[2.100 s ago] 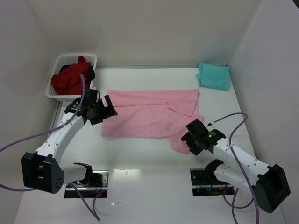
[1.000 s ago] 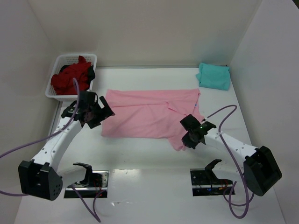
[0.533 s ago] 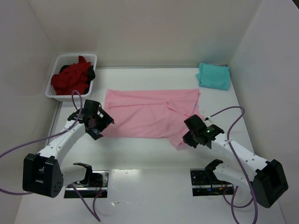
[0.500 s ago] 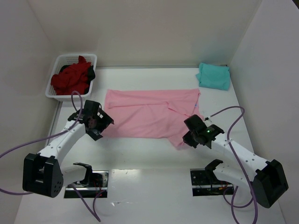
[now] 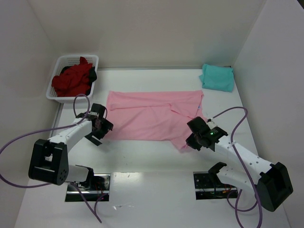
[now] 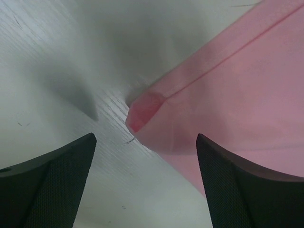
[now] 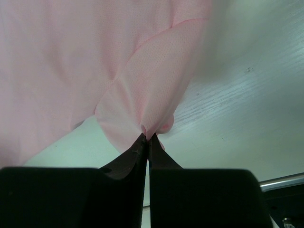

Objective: Fold and stack the t-shirts
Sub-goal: Grap the side of the flattened tshirt closest away from the robot with both arms

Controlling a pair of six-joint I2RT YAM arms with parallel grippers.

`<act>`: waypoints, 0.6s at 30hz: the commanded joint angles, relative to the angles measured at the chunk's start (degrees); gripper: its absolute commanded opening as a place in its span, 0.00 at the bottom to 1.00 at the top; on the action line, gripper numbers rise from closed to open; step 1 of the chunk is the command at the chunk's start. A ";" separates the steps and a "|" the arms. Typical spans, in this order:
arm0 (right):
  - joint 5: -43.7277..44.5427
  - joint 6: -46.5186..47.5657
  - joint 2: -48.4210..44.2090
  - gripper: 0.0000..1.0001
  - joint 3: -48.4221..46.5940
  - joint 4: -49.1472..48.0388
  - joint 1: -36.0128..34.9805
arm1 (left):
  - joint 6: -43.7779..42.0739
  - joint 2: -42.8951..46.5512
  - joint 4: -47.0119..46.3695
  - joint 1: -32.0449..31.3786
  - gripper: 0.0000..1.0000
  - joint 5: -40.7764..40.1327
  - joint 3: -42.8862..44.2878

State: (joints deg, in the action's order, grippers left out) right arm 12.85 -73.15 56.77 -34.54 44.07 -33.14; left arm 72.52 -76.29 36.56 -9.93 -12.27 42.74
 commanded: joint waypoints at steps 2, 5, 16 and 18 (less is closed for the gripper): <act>1.12 0.55 0.09 0.05 -1.84 -0.48 0.00 | 1.93 -1.67 -0.96 0.27 0.87 -2.67 -0.82; 1.12 0.55 -0.44 0.05 -1.84 -0.48 0.62 | 1.93 -1.51 -0.96 0.27 0.74 -3.20 -0.82; 1.21 0.55 -0.44 0.06 -1.84 -0.39 0.62 | 1.93 -2.72 -1.05 0.27 0.12 -3.29 -0.82; 1.65 0.55 -1.05 0.06 -2.45 0.05 0.62 | 1.23 -2.72 -1.49 0.27 0.06 -3.29 -0.12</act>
State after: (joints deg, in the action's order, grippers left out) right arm 12.86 -72.53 56.75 -34.57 44.10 -32.84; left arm 73.78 -78.46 35.45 -9.93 -14.74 42.35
